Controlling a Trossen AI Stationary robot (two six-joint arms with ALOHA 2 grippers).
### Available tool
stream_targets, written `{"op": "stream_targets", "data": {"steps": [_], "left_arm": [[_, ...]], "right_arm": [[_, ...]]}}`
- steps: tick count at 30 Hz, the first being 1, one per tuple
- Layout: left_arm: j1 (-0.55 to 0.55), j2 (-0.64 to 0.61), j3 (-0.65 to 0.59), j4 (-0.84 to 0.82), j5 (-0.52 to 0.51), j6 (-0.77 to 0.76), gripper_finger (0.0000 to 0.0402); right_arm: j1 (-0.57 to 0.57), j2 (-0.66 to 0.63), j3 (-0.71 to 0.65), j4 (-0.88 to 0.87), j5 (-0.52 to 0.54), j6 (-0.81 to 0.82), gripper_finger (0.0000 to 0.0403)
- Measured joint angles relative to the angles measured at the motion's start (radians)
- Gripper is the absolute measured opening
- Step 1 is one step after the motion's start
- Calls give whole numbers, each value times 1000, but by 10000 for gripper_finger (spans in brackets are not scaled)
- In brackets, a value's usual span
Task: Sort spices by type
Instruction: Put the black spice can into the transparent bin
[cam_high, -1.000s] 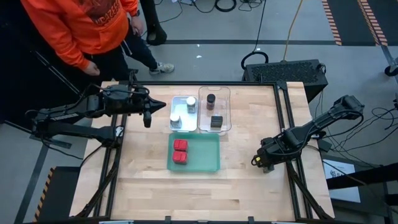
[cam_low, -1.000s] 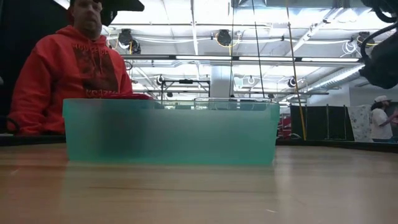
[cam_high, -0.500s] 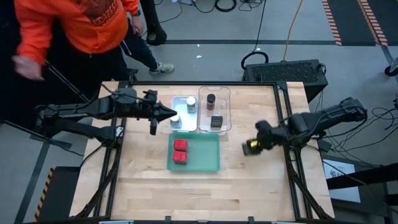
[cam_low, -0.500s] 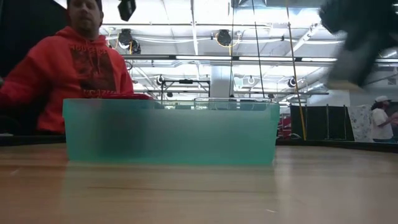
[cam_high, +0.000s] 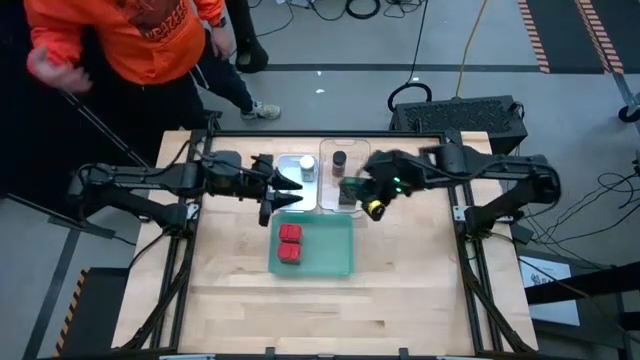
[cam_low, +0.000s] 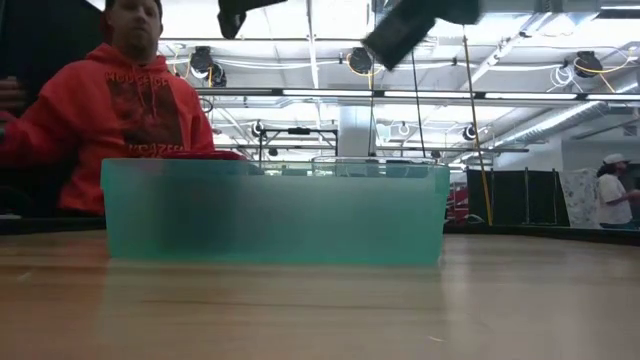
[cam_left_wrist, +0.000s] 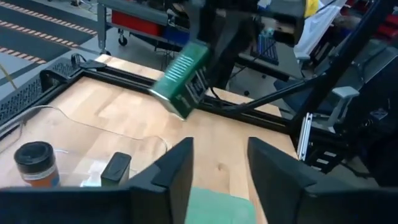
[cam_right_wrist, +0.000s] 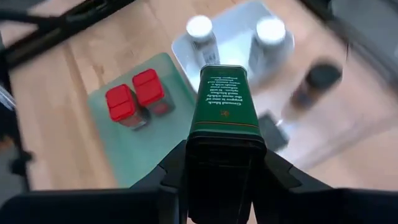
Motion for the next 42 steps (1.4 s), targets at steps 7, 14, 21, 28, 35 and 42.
{"op": "stream_targets", "data": {"steps": [7,14,21,28,35,42], "left_arm": [[-6,76,0,0,-43,20,199],[10,134,0,20,-114,27,201],[10,170,0,105,-97,106,201],[10,221,0,108,-101,202,201],[11,273,0,151,-134,264,201],[16,309,0,170,-135,263,201]], "right_arm": [[-18,190,247,-99,5,-415,96],[-18,328,400,-212,7,-597,96],[-17,388,427,-240,-1,-664,96],[-17,396,427,-236,-2,-672,96],[-17,396,427,-232,-3,-677,96],[-15,396,427,-220,-2,-684,96]]}}
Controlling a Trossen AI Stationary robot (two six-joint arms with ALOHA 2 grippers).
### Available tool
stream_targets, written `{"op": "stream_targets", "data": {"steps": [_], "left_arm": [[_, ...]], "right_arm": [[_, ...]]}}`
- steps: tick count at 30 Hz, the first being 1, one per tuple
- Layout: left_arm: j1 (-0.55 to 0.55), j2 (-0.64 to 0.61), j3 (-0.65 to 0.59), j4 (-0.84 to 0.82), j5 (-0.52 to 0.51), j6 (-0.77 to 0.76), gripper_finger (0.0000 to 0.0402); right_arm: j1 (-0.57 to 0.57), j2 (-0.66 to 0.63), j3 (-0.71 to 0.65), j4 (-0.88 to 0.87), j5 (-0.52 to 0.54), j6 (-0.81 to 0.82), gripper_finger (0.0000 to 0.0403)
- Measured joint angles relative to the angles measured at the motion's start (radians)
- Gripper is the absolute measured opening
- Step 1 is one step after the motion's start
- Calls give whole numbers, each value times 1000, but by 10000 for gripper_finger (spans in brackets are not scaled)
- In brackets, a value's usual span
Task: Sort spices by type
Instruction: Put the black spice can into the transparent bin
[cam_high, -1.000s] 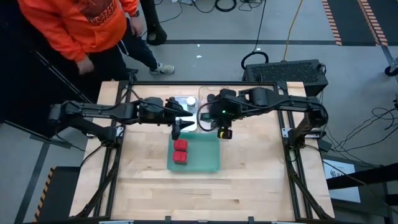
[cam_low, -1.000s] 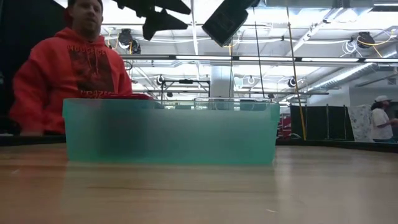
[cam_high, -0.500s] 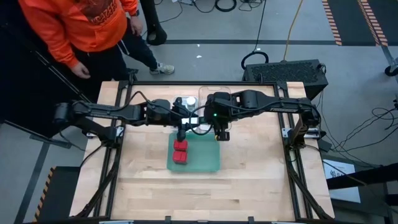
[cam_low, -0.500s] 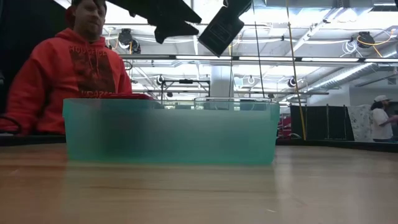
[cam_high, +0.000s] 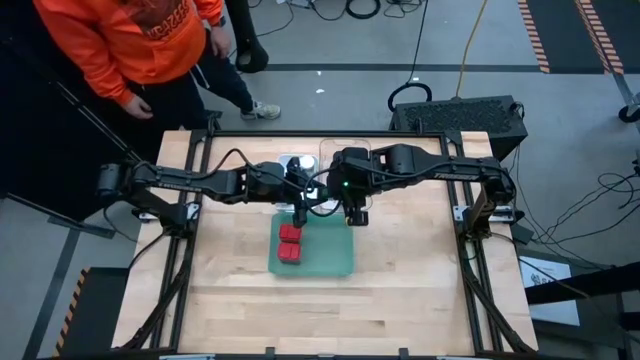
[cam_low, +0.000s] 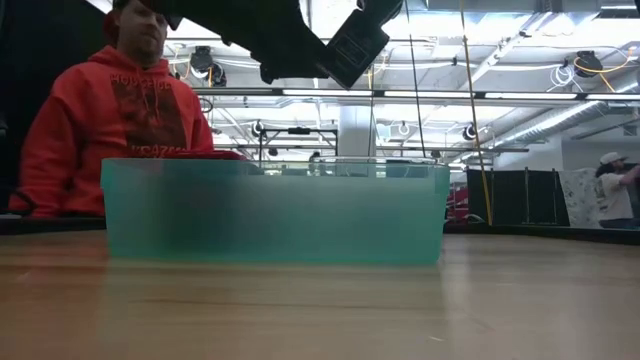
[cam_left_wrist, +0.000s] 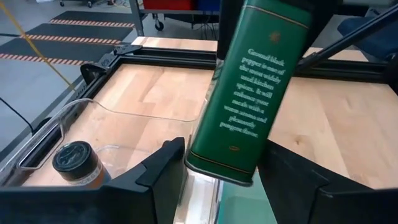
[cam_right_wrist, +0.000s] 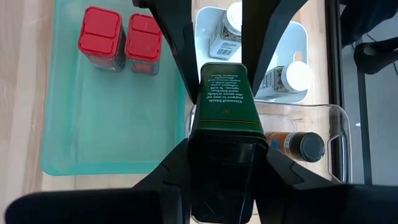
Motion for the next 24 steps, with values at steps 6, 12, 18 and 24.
{"op": "stream_targets", "data": {"steps": [6,12,18,24], "left_arm": [[0,0,0,8,0,1,174],[-1,0,0,8,-3,0,155],[-2,-1,0,37,-3,-7,154],[-2,-2,0,107,-3,-4,154]], "right_arm": [[0,0,0,6,0,-5,124],[0,0,0,8,0,-10,127],[0,-26,2,22,0,53,150],[0,-74,3,28,1,98,204]]}}
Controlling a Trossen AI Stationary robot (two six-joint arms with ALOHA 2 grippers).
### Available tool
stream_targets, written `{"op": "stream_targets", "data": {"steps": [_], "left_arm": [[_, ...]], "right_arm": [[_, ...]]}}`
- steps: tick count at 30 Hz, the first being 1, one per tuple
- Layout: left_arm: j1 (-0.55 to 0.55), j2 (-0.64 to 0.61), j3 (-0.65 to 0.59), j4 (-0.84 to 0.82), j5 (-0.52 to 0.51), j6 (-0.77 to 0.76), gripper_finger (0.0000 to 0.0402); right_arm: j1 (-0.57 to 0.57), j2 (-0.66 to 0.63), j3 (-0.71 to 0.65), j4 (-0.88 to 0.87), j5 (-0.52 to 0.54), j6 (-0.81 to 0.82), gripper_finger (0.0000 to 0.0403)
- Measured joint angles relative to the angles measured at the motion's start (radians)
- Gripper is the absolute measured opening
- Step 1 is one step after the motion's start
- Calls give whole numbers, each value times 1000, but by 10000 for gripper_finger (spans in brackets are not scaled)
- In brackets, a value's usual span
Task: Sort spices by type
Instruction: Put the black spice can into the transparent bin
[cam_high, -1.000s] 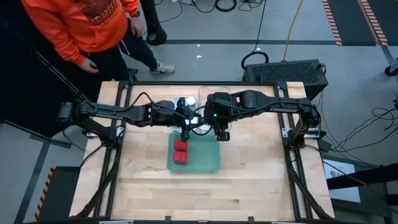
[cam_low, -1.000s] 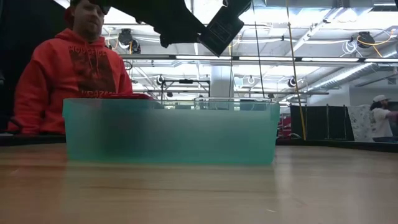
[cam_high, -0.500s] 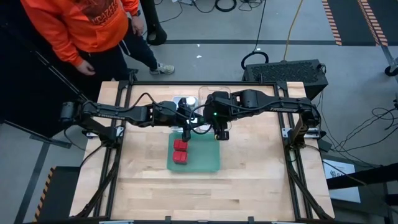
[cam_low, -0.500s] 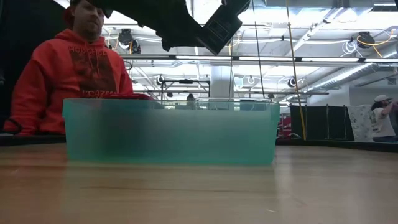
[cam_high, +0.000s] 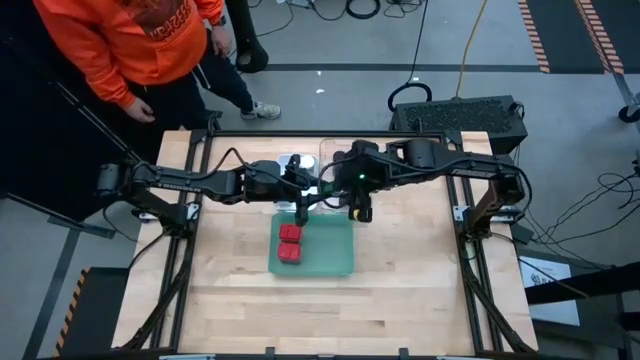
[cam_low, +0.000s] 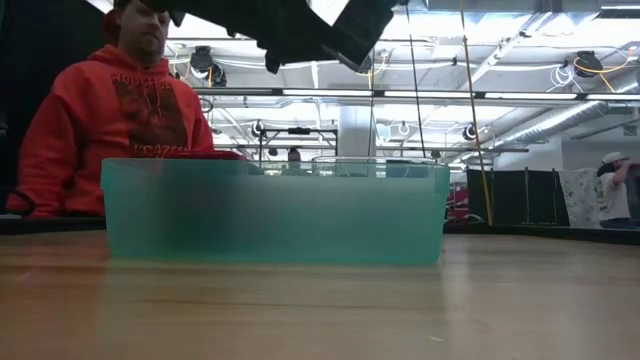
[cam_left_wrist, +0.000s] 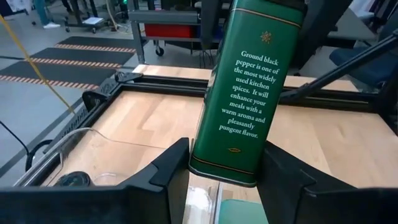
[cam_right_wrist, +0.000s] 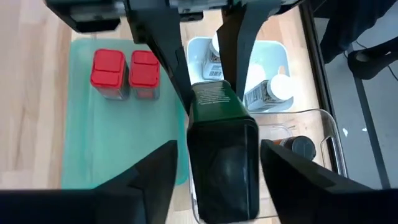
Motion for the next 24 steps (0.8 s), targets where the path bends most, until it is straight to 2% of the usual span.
{"op": "stream_targets", "data": {"steps": [5,9,15,24], "left_arm": [[0,0,0,9,0,5,154],[0,0,0,29,1,5,154],[0,0,0,154,35,4,154],[0,0,0,164,37,-2,154]], "right_arm": [[-2,-68,0,-5,-1,28,245],[1,-123,0,-12,-1,35,262],[1,-149,0,-9,-25,60,265],[1,-126,-1,37,-32,15,256]]}}
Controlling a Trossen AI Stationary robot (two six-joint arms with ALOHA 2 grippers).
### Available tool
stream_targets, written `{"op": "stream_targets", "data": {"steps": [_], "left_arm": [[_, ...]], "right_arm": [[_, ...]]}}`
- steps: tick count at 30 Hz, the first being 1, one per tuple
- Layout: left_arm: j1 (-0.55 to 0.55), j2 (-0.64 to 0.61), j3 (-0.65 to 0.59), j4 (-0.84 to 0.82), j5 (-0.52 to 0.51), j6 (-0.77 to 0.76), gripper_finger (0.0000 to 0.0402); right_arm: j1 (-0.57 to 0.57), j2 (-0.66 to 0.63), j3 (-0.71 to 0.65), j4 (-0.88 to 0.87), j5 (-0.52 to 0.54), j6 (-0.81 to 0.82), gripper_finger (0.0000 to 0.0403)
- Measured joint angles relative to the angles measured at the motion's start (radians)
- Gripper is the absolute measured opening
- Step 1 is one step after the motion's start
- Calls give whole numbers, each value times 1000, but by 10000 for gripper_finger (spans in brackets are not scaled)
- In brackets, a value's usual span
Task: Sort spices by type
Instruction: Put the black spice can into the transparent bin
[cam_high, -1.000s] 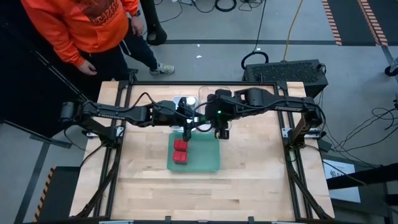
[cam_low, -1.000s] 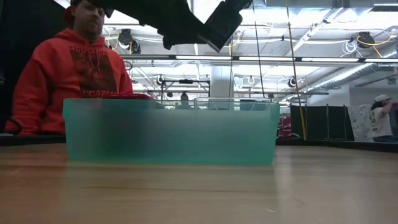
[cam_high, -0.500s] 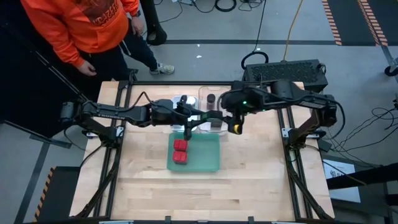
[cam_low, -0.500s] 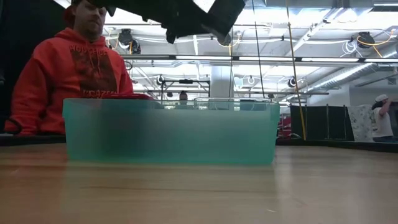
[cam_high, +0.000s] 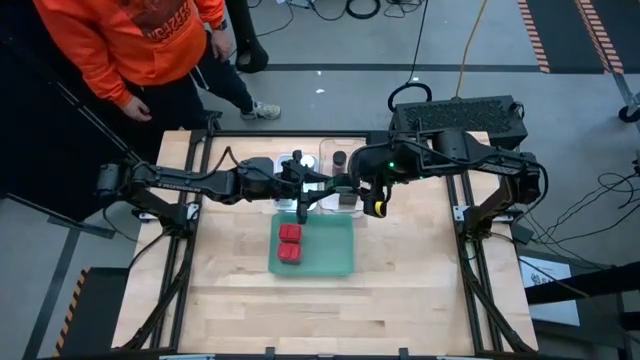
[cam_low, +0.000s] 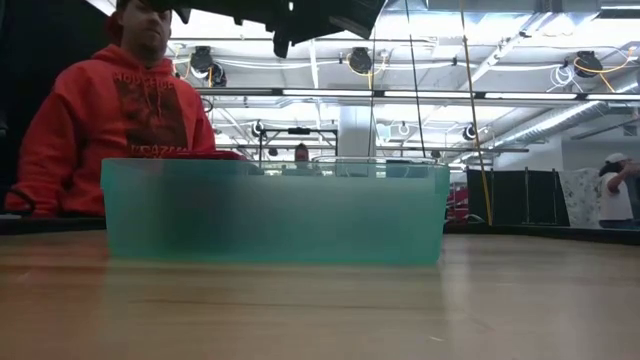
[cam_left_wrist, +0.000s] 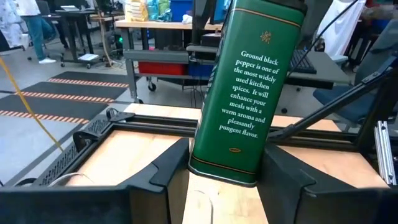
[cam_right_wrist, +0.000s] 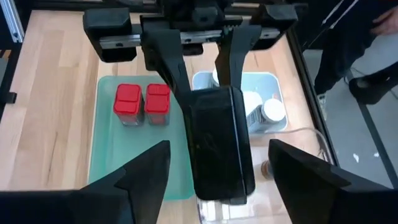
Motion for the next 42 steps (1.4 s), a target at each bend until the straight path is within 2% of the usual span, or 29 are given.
{"op": "stream_targets", "data": {"steps": [5,12,20,27,31,33,36,42], "left_arm": [[0,0,0,20,2,0,154],[-13,0,0,27,7,-2,155],[-12,0,1,-3,-3,-6,189],[-16,0,1,-149,-5,-152,193],[-12,0,1,-212,-5,-250,194],[-13,-2,1,-213,35,-311,195],[-14,-22,0,-209,103,-367,195],[-14,-127,0,-221,125,-396,195]], "right_arm": [[0,6,-1,29,0,-37,216],[-2,7,-1,23,-4,-72,99],[-28,8,-1,16,-11,-102,97],[-111,7,-1,-133,23,-110,97],[-169,9,-1,-182,0,-139,97],[-206,20,0,-182,-2,-177,97],[-259,56,0,-174,-52,-235,97],[-338,156,0,-150,-152,-334,97]]}}
